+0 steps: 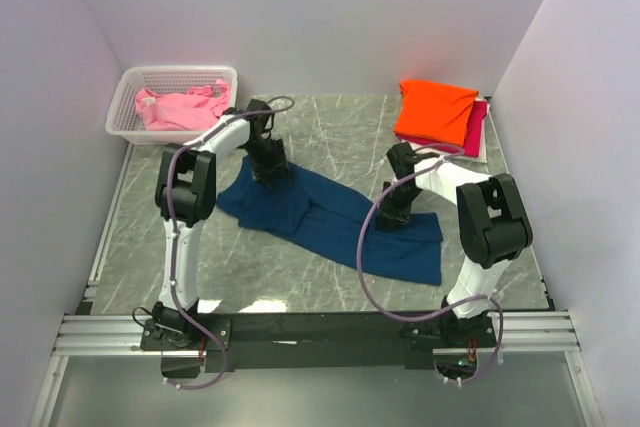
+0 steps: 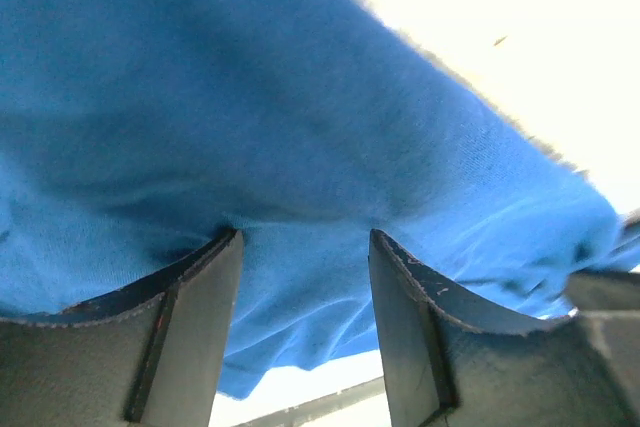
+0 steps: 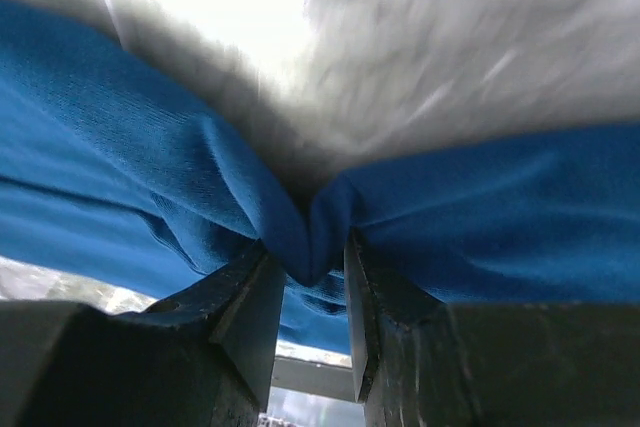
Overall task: Fold and stack the t-shirts
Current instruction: Fold the tshirt
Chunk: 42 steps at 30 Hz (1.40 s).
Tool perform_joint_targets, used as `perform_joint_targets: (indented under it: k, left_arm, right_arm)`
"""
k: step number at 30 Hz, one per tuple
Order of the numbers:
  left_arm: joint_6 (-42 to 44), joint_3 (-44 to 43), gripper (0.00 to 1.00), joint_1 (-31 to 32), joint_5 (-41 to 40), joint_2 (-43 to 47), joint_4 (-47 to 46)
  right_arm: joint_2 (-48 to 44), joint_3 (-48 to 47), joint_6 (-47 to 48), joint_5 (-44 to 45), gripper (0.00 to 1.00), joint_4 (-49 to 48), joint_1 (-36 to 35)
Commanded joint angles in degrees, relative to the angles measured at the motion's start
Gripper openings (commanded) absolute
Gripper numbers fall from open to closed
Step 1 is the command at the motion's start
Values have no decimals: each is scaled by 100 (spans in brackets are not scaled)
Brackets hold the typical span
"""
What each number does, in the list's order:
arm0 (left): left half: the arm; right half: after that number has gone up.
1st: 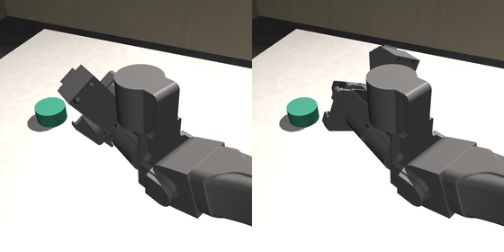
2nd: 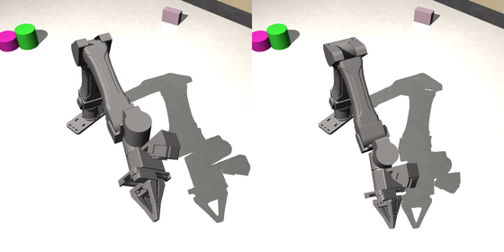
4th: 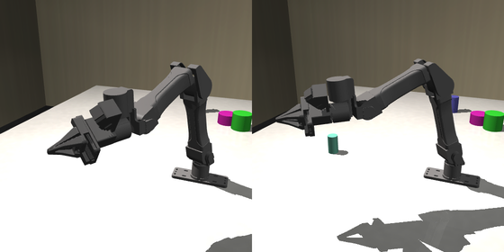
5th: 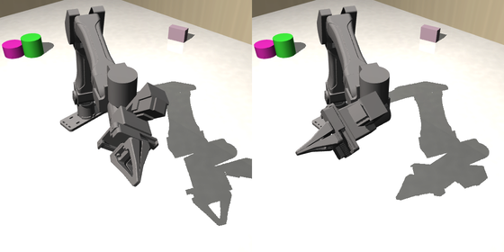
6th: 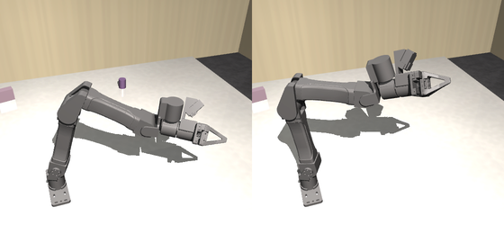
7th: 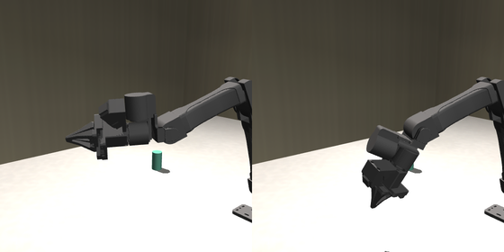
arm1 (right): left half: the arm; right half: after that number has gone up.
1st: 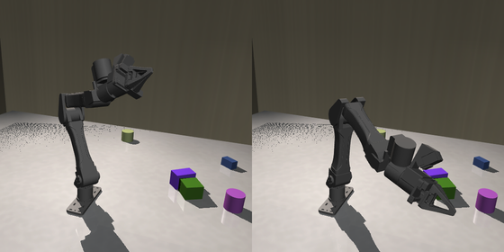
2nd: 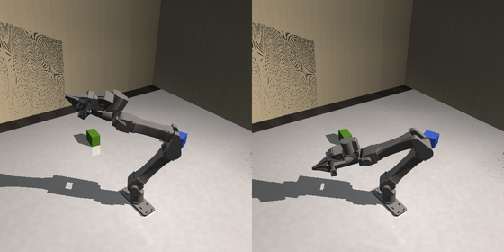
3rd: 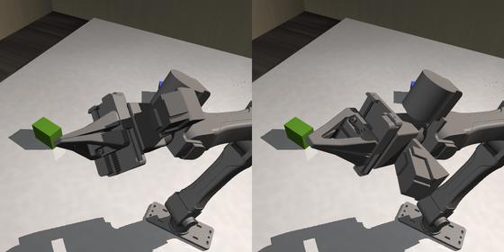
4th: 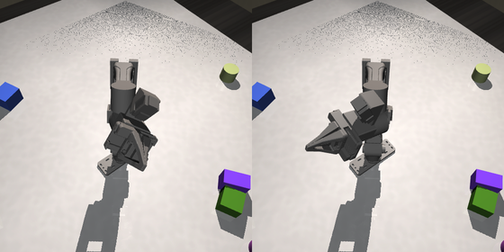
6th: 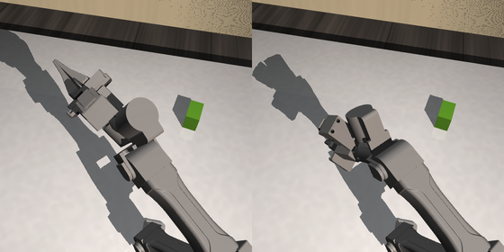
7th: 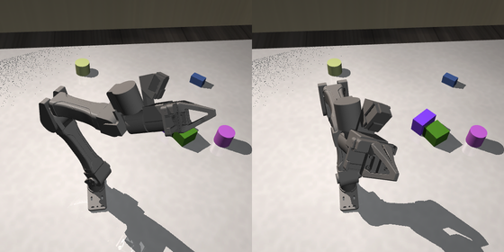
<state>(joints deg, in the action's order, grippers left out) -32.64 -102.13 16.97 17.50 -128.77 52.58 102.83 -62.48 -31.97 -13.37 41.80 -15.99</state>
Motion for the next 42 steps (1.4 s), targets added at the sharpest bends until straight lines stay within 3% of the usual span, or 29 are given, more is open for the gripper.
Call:
perform_joint_targets:
  k: [1,8,14,18,23,27,33,42]
  left_arm:
    - [425,-761,61,43,-555,-779,-687]
    - [715,-1538,63,148,-89,-940,-1381]
    - [566,-1381,66,149,-53,-150,-2014]
    - [347,-864,68,149,-158,736,-2164]
    - [118,-142,69,149,-264,1354,-1865]
    - [-84,1158,71,149,52,1793,-2356]
    - [-146,1783,72,140,105,1751,-2507]
    - [-85,1846,72,105,-123,1136,-2595]
  right_arm:
    - [-166,394,-354,212,37,302,-334]
    - [-833,632,-837,448,37,486,-808]
    - [-1650,421,-961,923,37,803,-1169]
    - [-1968,333,-548,1213,38,839,-1266]
    - [-2074,666,-162,828,38,278,-1275]
    - [-1916,922,-82,476,38,-206,-1319]
    - [-1564,1238,33,265,38,-770,-1389]
    - [-1160,1431,103,89,38,-919,-1459]
